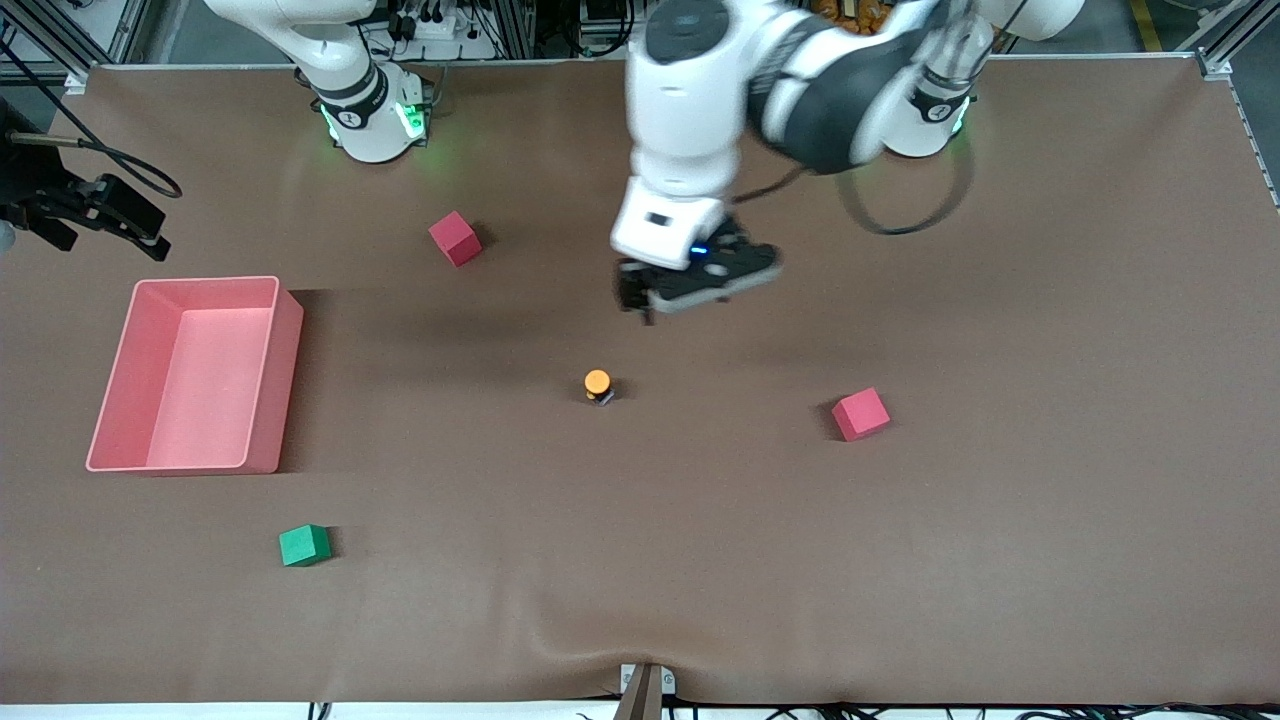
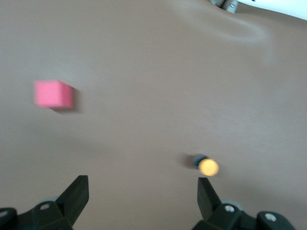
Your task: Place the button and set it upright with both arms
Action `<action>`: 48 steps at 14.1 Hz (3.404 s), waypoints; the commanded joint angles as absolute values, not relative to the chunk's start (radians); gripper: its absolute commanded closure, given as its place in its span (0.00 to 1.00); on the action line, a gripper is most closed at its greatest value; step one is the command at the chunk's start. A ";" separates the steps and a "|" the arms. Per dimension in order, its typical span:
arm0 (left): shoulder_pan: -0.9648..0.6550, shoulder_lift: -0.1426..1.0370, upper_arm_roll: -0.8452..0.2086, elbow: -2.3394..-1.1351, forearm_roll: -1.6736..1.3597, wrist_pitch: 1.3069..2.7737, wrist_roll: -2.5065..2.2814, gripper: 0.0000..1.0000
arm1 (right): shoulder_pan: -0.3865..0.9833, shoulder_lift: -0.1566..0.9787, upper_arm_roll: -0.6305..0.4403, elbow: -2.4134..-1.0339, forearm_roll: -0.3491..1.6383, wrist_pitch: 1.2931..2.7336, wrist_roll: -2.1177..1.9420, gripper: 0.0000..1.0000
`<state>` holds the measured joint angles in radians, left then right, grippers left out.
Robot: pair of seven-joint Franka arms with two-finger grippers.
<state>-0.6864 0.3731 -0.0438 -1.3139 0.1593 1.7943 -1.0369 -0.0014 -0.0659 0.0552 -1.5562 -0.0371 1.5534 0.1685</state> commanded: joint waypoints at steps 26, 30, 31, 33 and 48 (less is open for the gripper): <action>-0.042 -0.112 -0.060 -1.643 -0.017 1.516 -0.149 0.00 | -0.012 -0.043 0.038 -1.522 -0.028 1.551 0.135 0.00; -0.031 -0.126 -0.054 -1.626 -0.011 1.476 -0.127 0.00 | -0.011 -0.043 0.038 -1.522 -0.023 1.551 0.135 0.00; -0.031 -0.126 -0.052 -1.618 -0.009 1.468 -0.127 0.00 | -0.012 -0.043 0.038 -1.522 -0.021 1.551 0.135 0.00; -0.029 -0.132 -0.051 -1.617 -0.009 1.462 -0.127 0.00 | -0.011 -0.043 0.038 -1.522 -0.021 1.549 0.135 0.00; -0.023 -0.106 -0.041 -1.569 0.023 1.440 -0.133 0.00 | -0.014 -0.043 0.038 -1.522 -0.021 1.546 0.135 0.00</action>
<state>-0.0268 -0.1125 -0.0413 -1.5885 -0.0004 1.4645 -0.1450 -0.0014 -0.0567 0.0338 -1.5496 -0.0340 1.5588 0.1484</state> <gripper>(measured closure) 0.000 0.000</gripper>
